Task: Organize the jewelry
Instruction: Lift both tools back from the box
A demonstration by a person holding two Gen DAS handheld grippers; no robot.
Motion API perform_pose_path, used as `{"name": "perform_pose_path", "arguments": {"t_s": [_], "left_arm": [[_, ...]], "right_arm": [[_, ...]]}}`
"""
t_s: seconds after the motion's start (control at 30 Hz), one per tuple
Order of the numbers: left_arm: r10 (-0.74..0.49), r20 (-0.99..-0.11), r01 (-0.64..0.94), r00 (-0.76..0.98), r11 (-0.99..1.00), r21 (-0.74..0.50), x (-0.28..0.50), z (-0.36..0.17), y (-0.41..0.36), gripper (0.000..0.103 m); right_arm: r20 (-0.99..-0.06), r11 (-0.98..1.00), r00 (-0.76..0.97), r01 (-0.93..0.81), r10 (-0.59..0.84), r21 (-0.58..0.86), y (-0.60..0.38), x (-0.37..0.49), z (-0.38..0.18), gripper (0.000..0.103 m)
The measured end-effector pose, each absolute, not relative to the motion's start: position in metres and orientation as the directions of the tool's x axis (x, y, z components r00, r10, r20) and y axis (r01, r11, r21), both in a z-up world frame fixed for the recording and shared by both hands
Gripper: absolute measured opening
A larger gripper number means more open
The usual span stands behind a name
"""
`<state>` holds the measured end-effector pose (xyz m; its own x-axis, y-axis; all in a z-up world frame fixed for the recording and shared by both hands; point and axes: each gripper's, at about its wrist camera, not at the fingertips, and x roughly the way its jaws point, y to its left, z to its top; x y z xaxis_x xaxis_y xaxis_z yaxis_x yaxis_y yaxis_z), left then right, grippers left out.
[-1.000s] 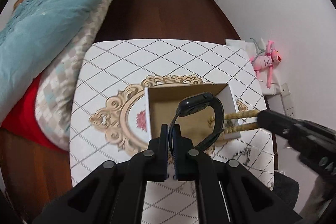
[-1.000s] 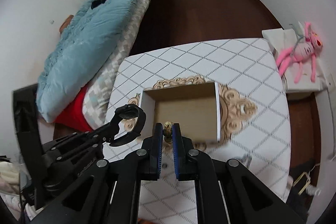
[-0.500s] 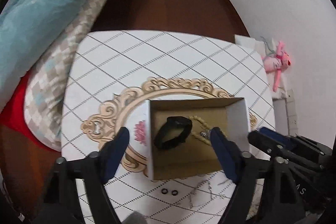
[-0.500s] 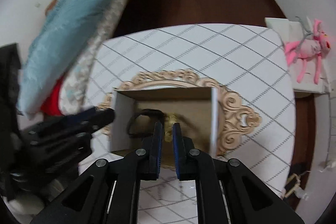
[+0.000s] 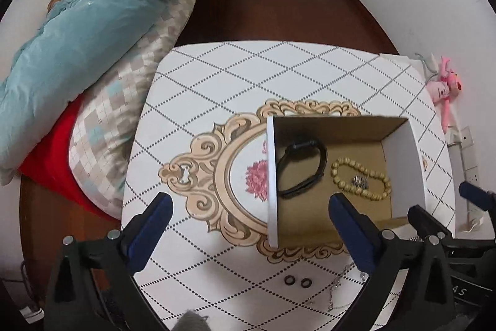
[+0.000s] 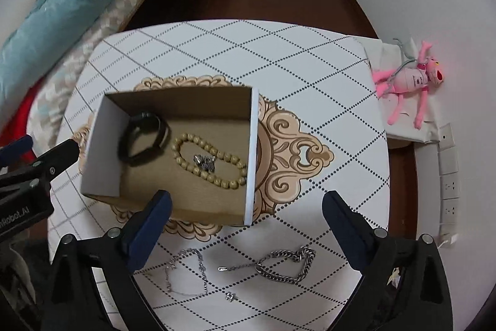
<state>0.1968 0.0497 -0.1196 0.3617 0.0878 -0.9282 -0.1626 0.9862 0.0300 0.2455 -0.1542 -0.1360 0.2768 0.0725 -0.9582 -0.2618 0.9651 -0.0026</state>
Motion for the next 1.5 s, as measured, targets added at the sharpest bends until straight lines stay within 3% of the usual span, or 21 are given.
{"name": "perform_pose_path", "arguments": {"t_s": [0.33,1.17,1.37,1.5], "left_arm": [[0.084,-0.915,-0.182,0.394,0.983,0.012,0.179,-0.113,0.040,0.103],[0.086,-0.816,-0.159,0.571,0.987,-0.008,0.101,-0.019,0.017,0.103],[0.135,-0.824,-0.182,0.550,0.982,0.040,0.086,-0.030,0.014,0.103],[0.164,-0.855,-0.221,0.492,0.973,0.060,0.081,-0.064,0.022,0.103]], "right_arm": [[-0.938,0.973,0.341,-0.230,0.065,-0.016,-0.163,0.232,-0.127,0.099],[-0.813,0.979,0.563,-0.198,0.147,0.040,-0.198,0.147,-0.008,0.099],[-0.832,0.980,0.527,-0.179,0.170,0.087,-0.218,0.129,-0.015,0.099],[-0.872,0.985,0.459,-0.111,0.171,0.135,-0.242,0.130,-0.052,0.099]]}}
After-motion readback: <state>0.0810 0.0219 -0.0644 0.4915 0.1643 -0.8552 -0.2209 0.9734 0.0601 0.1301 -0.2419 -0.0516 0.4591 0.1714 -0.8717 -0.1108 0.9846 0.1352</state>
